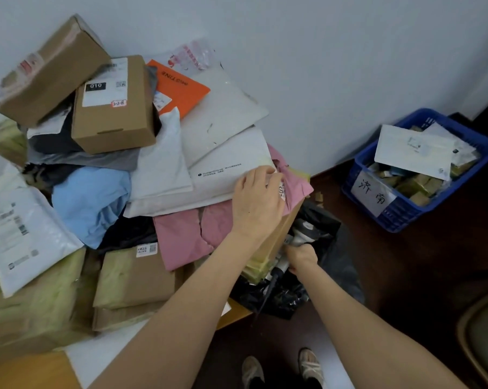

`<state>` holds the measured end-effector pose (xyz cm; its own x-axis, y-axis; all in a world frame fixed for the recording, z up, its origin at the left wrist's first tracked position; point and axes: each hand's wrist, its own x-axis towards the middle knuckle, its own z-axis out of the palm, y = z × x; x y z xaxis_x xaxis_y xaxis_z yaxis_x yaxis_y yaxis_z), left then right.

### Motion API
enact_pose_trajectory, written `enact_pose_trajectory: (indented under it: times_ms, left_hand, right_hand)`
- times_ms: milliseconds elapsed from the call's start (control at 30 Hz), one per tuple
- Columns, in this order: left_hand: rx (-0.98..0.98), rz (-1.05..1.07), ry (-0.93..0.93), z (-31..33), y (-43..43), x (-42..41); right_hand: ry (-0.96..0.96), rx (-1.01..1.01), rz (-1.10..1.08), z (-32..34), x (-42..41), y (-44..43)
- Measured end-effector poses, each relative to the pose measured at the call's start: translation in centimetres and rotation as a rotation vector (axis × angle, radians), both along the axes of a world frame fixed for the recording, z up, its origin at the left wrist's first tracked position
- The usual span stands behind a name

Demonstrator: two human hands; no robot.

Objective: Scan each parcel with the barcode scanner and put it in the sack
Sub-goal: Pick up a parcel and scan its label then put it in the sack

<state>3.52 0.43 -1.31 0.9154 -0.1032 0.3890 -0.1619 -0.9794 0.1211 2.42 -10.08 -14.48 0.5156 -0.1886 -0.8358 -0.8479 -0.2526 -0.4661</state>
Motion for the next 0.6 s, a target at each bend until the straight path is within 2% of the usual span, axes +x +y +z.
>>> enact_pose_trajectory:
  times_ms: [267, 467, 600]
  left_hand:
    - [-0.02, 0.064, -0.004, 1.0, 1.5, -1.0]
    - [0.028, 0.143, 0.107, 2.6, 2.9, -2.2]
    - [0.061, 0.206, 0.147, 4.1, 4.4, -2.6]
  right_hand:
    - [-0.136, 0.027, -0.123, 3.4, -1.8, -2.1]
    - [-0.305, 0.084, -0.259, 8.6, -3.0, -3.2]
    - [-0.443, 0.11, -0.253, 12.5, -3.5, -2.6]
